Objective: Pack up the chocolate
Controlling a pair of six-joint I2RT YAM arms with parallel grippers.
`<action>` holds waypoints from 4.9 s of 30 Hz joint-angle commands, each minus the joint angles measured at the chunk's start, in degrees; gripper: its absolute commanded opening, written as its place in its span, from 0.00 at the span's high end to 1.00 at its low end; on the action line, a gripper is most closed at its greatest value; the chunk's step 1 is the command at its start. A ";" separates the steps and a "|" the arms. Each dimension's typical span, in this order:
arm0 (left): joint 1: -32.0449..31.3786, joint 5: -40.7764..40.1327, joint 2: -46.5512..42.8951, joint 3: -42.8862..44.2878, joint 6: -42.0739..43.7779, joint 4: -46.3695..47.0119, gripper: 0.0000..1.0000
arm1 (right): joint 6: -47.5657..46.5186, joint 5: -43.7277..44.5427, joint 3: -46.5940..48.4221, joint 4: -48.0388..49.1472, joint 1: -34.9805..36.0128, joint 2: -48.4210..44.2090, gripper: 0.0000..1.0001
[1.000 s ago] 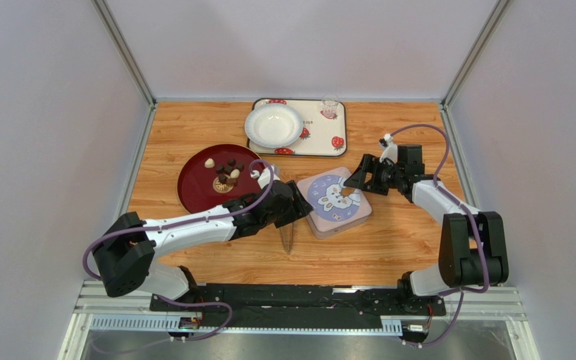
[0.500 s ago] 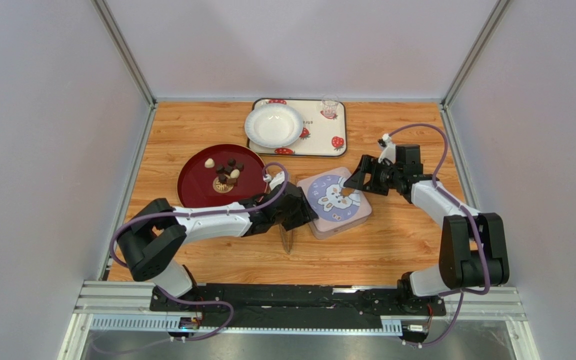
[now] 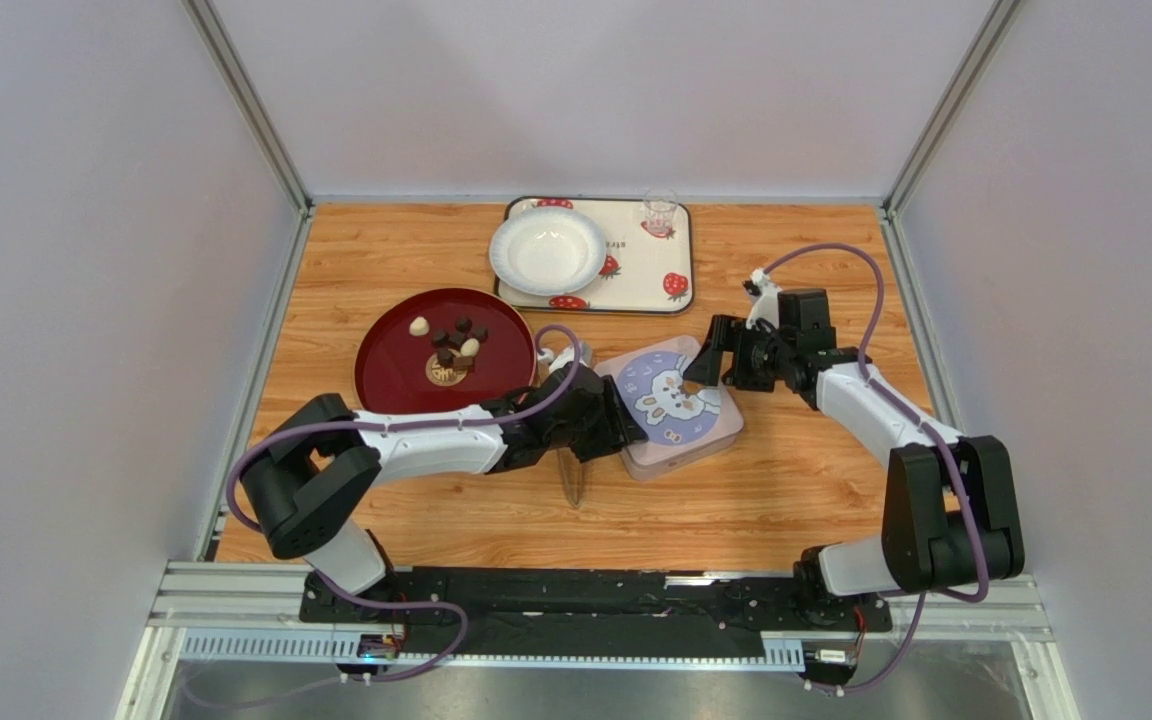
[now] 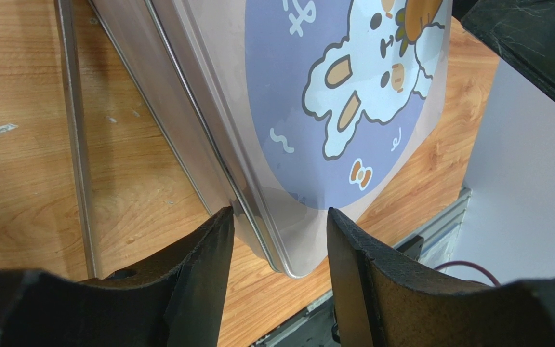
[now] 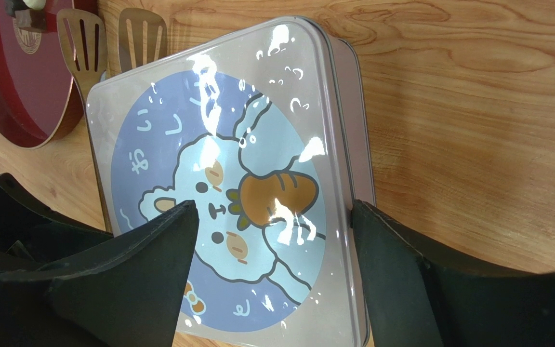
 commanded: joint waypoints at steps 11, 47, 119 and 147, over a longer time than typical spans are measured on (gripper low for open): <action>-0.08 3.36 1.22 -3.71 -1.81 13.32 0.61 | -0.18 3.93 1.42 -3.07 2.25 -3.01 0.21; 9.40 1.08 -3.53 2.70 6.01 0.05 0.33 | -3.86 10.70 17.23 -7.38 2.78 6.39 0.26; 18.72 -8.68 -18.63 10.96 24.20 -25.96 0.43 | -9.40 19.65 23.20 -14.06 23.58 5.15 0.59; 25.84 -31.87 -57.40 4.02 60.41 -29.92 0.15 | -10.55 31.61 35.96 -21.09 36.26 27.04 1.00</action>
